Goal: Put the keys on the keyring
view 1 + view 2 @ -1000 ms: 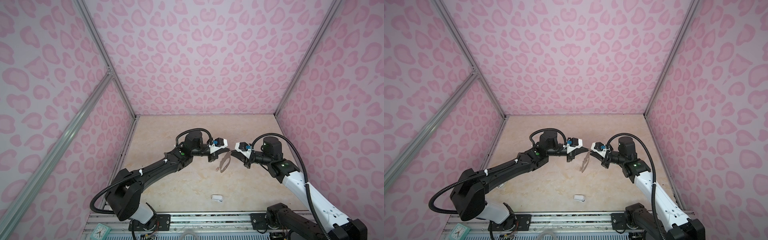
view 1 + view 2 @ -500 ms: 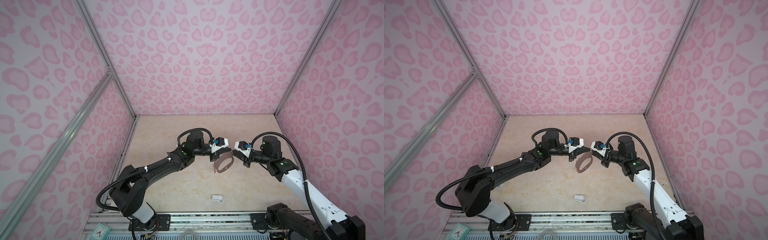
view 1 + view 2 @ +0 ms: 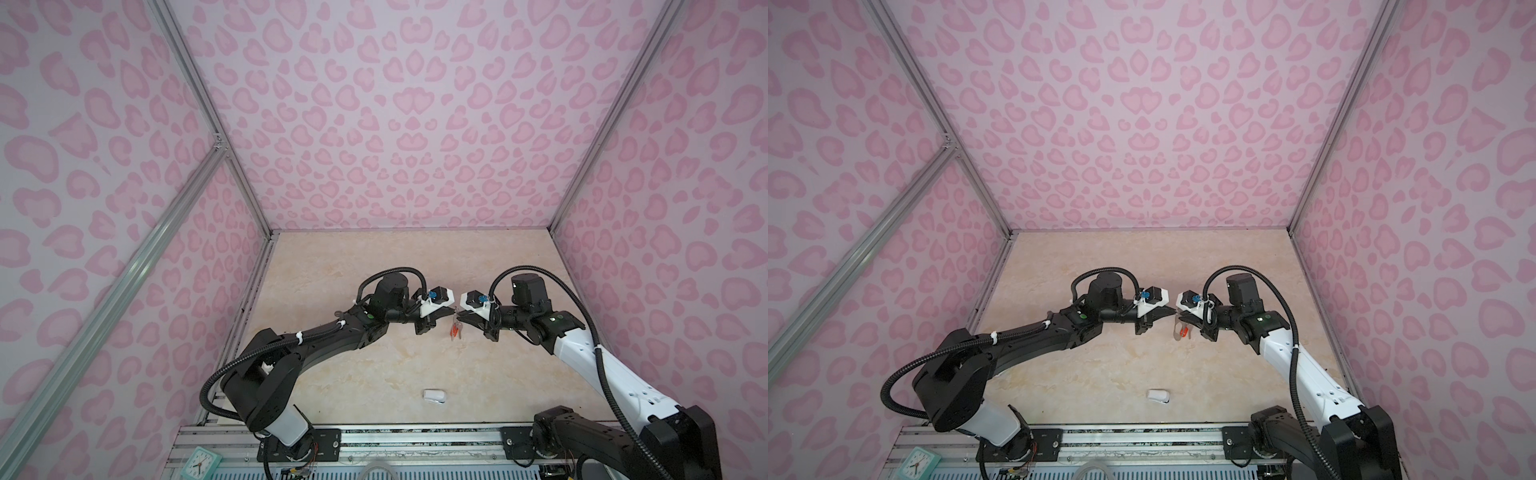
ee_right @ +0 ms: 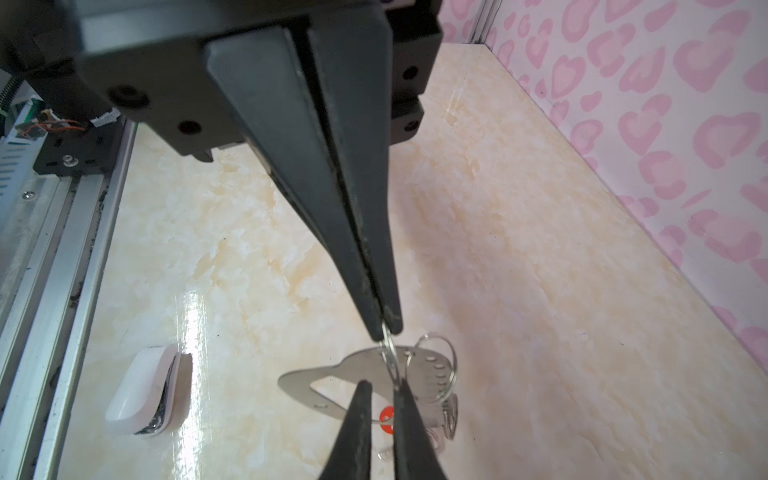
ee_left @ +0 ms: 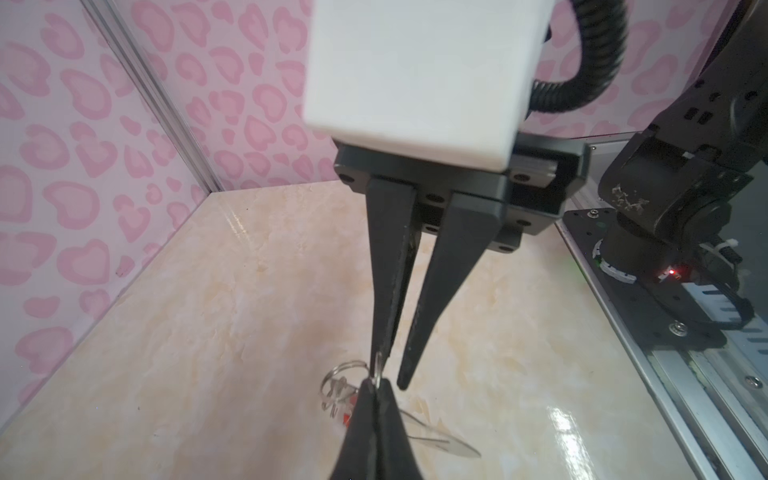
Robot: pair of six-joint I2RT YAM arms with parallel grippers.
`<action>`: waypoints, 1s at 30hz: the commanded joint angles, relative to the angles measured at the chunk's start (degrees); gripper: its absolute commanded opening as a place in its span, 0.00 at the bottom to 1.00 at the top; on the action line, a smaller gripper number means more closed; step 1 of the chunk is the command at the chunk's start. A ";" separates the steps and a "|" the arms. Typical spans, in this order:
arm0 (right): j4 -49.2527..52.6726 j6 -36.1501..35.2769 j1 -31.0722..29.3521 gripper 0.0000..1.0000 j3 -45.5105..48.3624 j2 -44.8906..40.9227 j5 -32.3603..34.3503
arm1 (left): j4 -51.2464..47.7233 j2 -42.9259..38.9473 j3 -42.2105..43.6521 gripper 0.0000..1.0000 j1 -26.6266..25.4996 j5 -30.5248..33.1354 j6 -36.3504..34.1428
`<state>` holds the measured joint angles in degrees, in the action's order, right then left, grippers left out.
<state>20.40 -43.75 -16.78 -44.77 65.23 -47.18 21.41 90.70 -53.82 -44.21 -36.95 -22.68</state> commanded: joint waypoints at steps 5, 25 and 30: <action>3.51 -2.61 -0.83 0.16 -1.06 2.07 0.77 | 5.81 0.72 2.01 0.03 0.03 0.91 -0.14; -6.17 10.79 4.29 0.18 -0.13 -8.54 -6.55 | 19.99 -2.80 2.81 0.03 2.21 -5.45 8.93; -12.75 16.60 4.40 0.17 -0.89 -8.94 -11.72 | 22.88 -2.98 1.97 0.03 2.34 -6.91 11.48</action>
<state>13.72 -32.45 -12.47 -45.32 56.40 -54.28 39.00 88.58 -51.00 -42.09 -41.80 -13.50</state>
